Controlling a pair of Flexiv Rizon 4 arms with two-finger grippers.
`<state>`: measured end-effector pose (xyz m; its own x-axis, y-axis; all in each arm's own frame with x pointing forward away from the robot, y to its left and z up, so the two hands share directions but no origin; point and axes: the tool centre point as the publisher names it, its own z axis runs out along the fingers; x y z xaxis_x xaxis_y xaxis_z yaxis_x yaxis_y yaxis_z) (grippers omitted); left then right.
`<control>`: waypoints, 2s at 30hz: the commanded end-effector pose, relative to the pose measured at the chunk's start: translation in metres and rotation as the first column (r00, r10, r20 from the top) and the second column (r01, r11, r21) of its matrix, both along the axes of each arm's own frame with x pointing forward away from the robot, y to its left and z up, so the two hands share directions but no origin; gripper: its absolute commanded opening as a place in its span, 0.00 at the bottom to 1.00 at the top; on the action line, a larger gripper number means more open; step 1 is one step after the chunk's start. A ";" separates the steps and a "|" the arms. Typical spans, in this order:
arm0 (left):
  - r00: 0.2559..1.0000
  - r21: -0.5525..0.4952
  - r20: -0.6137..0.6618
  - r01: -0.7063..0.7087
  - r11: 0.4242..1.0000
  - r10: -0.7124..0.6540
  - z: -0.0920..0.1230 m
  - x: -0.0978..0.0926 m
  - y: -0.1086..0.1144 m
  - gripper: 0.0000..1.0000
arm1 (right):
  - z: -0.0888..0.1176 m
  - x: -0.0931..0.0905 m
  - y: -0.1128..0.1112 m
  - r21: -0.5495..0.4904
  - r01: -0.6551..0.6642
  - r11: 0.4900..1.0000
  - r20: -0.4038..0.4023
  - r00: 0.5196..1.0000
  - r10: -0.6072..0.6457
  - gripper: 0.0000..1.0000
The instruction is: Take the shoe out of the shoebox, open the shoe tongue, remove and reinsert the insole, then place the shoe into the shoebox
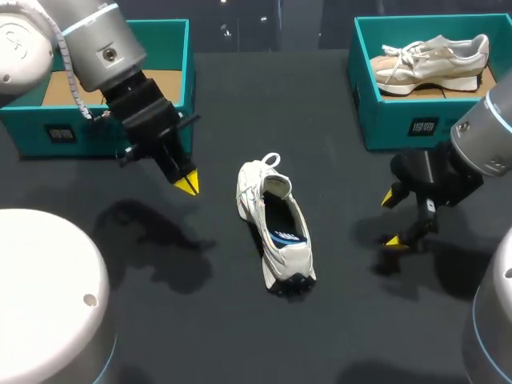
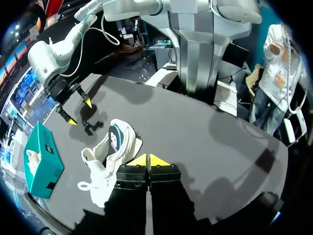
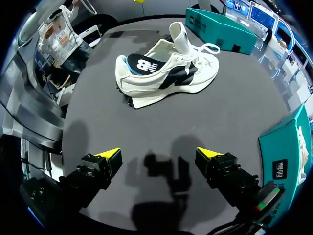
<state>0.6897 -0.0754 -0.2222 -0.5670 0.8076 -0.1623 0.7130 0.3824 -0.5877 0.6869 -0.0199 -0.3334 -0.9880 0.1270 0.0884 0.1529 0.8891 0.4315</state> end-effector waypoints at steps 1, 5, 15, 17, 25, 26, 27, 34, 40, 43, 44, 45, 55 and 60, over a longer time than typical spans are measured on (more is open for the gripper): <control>1.000 0.027 0.022 0.019 0.999 -0.019 -0.001 -0.003 -0.012 0.00 | 0.003 -0.005 -0.023 0.011 0.004 1.000 -0.005 1.000 -0.004 1.00; 0.996 0.044 0.062 0.058 0.997 -0.060 0.003 0.000 -0.026 0.00 | 0.002 -0.007 -0.033 -0.001 0.019 1.000 -0.018 1.000 -0.019 1.00; 0.964 0.131 0.138 0.211 0.969 -0.229 -0.008 0.014 -0.083 0.00 | 0.002 -0.007 -0.033 -0.001 0.019 1.000 -0.018 1.000 -0.019 1.00; 0.946 0.128 0.154 0.267 0.955 -0.285 -0.011 0.011 -0.094 0.00 | 0.002 -0.007 -0.033 -0.001 0.019 1.000 -0.018 1.000 -0.019 1.00; 0.942 0.142 0.151 0.281 0.949 -0.301 -0.008 0.008 -0.100 0.00 | 0.002 -0.007 -0.033 -0.001 0.019 1.000 -0.018 1.000 -0.019 1.00; 0.942 0.142 0.151 0.281 0.949 -0.301 -0.008 0.008 -0.100 0.00 | 0.002 -0.007 -0.033 -0.001 0.019 1.000 -0.018 1.000 -0.019 1.00; 0.942 0.142 0.151 0.281 0.949 -0.301 -0.008 0.008 -0.100 0.00 | 0.002 -0.007 -0.033 -0.001 0.019 1.000 -0.018 1.000 -0.019 1.00; 0.908 0.207 0.152 0.358 0.911 -0.391 -0.047 0.003 -0.124 0.00 | 0.002 -0.007 -0.033 -0.001 0.019 1.000 -0.018 1.000 -0.019 1.00; 0.886 0.238 0.133 0.406 0.882 -0.443 -0.074 -0.005 -0.135 0.00 | 0.002 -0.007 -0.033 -0.001 0.019 1.000 -0.018 1.000 -0.019 1.00; 0.881 0.246 0.132 0.415 0.876 -0.454 -0.081 -0.009 -0.137 0.00 | 0.002 -0.007 -0.033 -0.001 0.019 1.000 -0.018 1.000 -0.019 1.00; 0.879 0.246 0.133 0.418 0.874 -0.458 -0.083 -0.010 -0.136 0.00 | 0.002 -0.007 -0.033 -0.001 0.019 1.000 -0.018 1.000 -0.019 1.00; 0.875 0.248 0.137 0.423 0.871 -0.464 -0.086 -0.012 -0.136 0.00 | 0.002 -0.007 -0.033 -0.001 0.019 1.000 -0.018 1.000 -0.019 1.00; 0.867 0.248 0.115 0.447 0.859 -0.484 -0.113 -0.021 -0.134 0.00 | 0.002 -0.007 -0.033 -0.001 0.019 1.000 -0.018 1.000 -0.019 1.00; 0.867 0.252 0.119 0.445 0.859 -0.484 -0.129 -0.021 -0.142 0.00 | 0.002 -0.007 -0.033 -0.001 0.019 1.000 -0.018 1.000 -0.019 1.00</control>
<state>0.6696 -0.2099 -0.3389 -0.0968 0.9950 -0.0238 0.9204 0.0804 -0.3826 0.6809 -0.0526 -0.3309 -0.9835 0.1448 0.1080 0.1776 0.8854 0.4296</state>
